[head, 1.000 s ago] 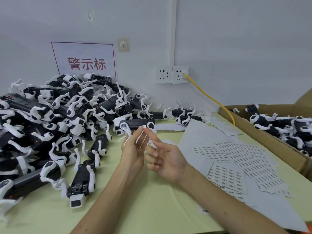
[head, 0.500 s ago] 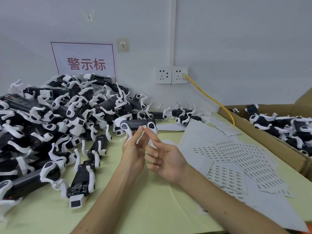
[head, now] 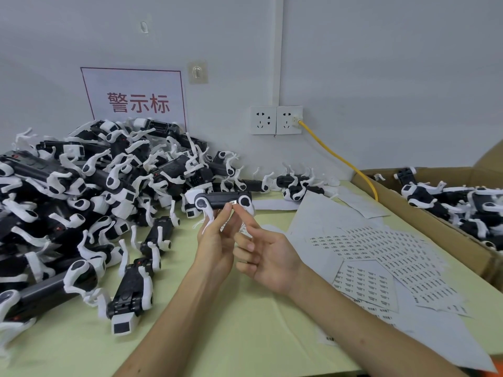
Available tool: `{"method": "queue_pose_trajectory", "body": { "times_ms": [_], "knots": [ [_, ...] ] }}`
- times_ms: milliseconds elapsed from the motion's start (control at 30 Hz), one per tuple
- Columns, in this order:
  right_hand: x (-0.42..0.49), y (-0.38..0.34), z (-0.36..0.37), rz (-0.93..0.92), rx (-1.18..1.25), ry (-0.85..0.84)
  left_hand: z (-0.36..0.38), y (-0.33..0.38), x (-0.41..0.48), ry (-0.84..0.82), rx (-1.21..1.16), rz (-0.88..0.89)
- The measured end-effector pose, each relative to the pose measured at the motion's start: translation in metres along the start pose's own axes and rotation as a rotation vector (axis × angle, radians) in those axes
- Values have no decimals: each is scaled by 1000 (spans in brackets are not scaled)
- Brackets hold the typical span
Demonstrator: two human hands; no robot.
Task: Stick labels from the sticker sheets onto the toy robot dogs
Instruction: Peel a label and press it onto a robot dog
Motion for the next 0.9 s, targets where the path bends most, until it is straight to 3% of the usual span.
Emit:
{"method": "queue_pose_trajectory", "body": {
  "times_ms": [567, 900],
  "knots": [
    [0, 1, 2, 10, -21, -18, -5, 7, 4, 17, -89, 91],
    [-2, 1, 3, 21, -46, -7, -15, 10, 6, 133, -109, 212]
  ]
}}
Point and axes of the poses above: each hand's wrist, its own x-axis towards the middle knuckle, its own z-axis out of the palm, y = z × x, the point moved 6 cm from there along x, towards the middle knuckle, and after that the axes turned 6 degrees about -x, right-handed, at the moved point
